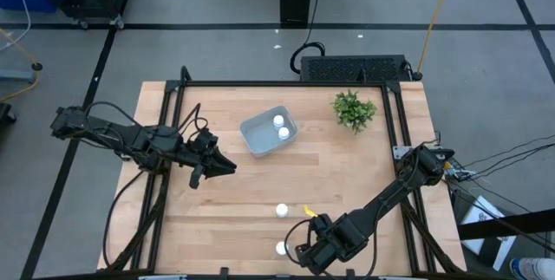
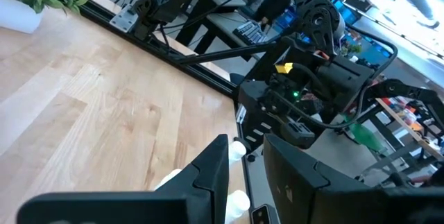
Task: Pick and place pill bottles into a basket
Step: Put the white pill bottle into the gray bin
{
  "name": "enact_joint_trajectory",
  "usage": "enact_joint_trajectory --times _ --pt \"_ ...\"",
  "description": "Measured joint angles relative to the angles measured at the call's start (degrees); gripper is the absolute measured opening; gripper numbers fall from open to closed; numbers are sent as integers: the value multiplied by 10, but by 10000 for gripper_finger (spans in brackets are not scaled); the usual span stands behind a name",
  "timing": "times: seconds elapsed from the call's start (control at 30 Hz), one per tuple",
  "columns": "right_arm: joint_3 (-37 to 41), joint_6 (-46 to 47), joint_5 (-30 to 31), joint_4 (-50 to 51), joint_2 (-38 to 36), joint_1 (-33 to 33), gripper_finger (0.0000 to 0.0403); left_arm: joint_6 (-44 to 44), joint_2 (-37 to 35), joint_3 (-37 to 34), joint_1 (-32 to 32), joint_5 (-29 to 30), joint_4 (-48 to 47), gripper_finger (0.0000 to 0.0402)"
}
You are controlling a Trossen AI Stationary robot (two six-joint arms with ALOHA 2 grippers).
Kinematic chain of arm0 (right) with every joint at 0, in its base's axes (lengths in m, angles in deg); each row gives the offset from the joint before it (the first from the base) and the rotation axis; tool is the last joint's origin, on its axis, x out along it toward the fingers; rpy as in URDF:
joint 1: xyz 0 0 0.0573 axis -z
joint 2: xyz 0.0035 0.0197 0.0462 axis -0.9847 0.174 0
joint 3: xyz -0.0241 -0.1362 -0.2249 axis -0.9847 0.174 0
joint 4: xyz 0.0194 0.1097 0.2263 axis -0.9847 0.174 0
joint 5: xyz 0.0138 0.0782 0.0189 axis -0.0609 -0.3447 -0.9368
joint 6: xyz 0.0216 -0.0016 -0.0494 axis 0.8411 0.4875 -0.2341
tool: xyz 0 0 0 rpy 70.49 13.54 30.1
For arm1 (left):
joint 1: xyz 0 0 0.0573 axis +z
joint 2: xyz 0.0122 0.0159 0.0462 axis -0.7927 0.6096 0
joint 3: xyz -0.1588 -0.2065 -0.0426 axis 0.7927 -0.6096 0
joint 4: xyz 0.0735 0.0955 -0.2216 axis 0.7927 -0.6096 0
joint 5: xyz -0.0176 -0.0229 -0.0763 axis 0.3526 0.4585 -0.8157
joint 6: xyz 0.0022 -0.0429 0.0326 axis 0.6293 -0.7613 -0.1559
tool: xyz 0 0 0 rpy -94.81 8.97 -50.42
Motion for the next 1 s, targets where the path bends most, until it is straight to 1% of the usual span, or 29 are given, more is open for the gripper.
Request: enact_joint_trajectory --times 0.23,0.33,0.53,0.63,0.93,1.0 --pt "3 -3 2 23 0 1 345 0 0 0 0 0 0 97" --pt "21 -15 -1 7 1 5 345 0 0 0 0 0 0 97" --pt "61 -16 -4 -60 2 8 345 -4 0 0 0 1 0 97" --pt "81 -16 -18 -83 2 7 344 -6 0 0 0 0 0 97" --pt "90 -18 -18 -90 2 7 339 -7 0 0 0 0 0 97" --pt "90 -22 -29 -88 2 7 339 -7 0 0 0 0 0 97"
